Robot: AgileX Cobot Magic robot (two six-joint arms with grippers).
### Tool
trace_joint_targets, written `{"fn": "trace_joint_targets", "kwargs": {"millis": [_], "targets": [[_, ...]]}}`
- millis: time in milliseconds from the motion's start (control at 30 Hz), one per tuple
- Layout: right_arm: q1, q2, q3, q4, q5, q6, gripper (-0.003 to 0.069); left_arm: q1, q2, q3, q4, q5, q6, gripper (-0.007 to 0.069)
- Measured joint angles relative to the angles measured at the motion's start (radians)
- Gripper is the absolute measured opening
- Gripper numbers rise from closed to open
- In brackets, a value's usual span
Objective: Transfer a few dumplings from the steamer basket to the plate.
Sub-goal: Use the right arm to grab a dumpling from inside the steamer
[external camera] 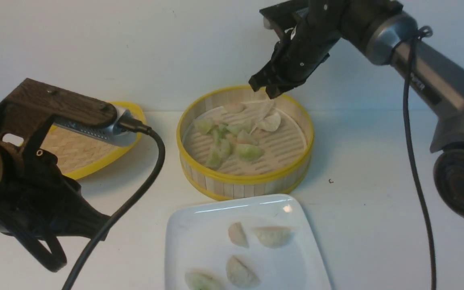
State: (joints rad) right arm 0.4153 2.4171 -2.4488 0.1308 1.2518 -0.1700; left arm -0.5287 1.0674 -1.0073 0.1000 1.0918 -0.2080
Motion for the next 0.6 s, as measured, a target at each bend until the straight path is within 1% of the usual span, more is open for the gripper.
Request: {"fn": "trace_joint_targets", "kwargs": {"millis": [100,167,200,367,467,600], "targets": [[0.007,0.034,0.0,-0.001,0.0,-0.013,0.0116,0.0,0.0,0.0,0.0,0.0,0.001,-0.0006],[0.017,0.068,0.001,0.0,0.0,-0.014,0.0222,0.0,0.0,0.0,0.0,0.0,0.007,-0.0006],[0.018,0.07,0.001,0.0,0.0,-0.014,0.0231,0.0,0.0,0.0,0.0,0.0,0.008,-0.0006],[0.055,0.088,0.007,0.008,0.0,-0.03,0.0414,0.0,0.0,0.0,0.001,0.0,0.013,-0.0006],[0.097,0.088,0.013,0.005,0.0,-0.04,0.0461,0.0,0.0,0.0,0.002,0.0,0.019,-0.0006],[0.143,0.085,0.059,-0.024,-0.001,-0.04,0.0472,0.0,0.0,0.0,0.006,0.001,0.019,-0.0006]]}}
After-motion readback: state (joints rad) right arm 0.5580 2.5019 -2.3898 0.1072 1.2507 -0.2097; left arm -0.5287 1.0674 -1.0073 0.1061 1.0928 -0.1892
